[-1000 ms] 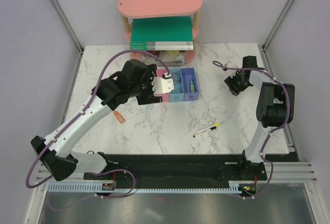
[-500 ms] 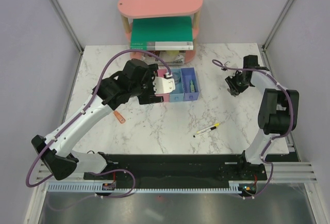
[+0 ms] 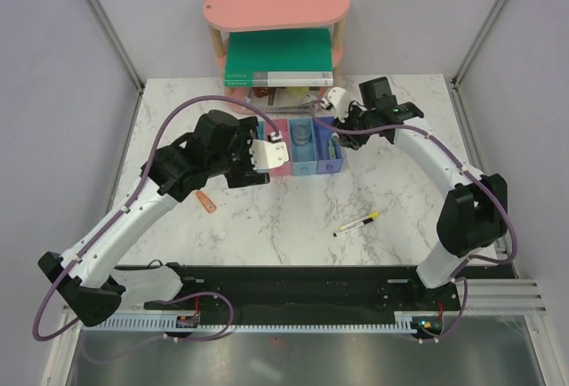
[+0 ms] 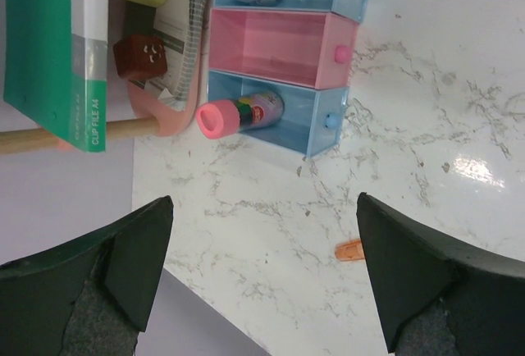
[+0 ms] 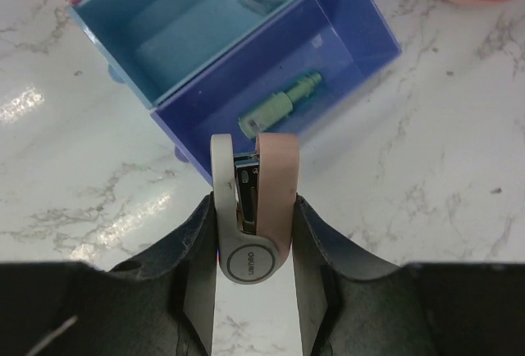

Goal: Sort the stationery into containers
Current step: Pick up the stapler from the center of the board, then place the stapler in the storage box.

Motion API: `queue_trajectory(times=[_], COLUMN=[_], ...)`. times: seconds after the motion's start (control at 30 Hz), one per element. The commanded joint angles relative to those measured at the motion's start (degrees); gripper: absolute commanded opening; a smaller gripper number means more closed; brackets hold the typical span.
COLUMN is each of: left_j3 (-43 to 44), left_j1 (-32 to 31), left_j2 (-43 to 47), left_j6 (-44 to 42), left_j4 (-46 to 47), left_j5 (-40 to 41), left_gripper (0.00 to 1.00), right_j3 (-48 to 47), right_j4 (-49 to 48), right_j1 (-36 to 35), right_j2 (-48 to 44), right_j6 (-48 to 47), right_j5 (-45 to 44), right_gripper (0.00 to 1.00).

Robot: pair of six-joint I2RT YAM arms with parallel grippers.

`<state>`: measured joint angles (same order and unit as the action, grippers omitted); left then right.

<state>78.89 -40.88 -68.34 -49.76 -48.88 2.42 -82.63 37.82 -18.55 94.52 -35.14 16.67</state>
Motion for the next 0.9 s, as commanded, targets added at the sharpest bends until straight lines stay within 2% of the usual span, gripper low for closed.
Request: queue_trajectory(times=[0.0, 0.23, 0.43, 0.87], left_j3=[-2.07, -2.07, -3.57, -4.45], left_j1=[0.98, 1.51, 1.68, 1.95], left_j2=[3.47, 6.37, 7.08, 7.78], left_j6=[1.68, 0.54, 0.54, 0.71], left_j4=[-3.32, -7.45, -7.9, -6.31], left_j5=[-2.15, -8.64, -7.78, -8.39], left_gripper=[1.0, 1.0, 1.0, 1.0], right_j3=[-5.34, -13.86, -17.91, -18.0], right_j4=[-1.34, -1.44, -1.44, -2.84], right_j1=[-3.77, -9.66, -11.95, -14.68], right_j2=[5.93, 15.94, 20.35, 25.71], right_j6=[3.67, 3.67, 3.93, 3.32], right_j5=[-1.19, -4.01, -4.71, -6.91], right_gripper=[0.28, 0.29, 0.29, 0.28])
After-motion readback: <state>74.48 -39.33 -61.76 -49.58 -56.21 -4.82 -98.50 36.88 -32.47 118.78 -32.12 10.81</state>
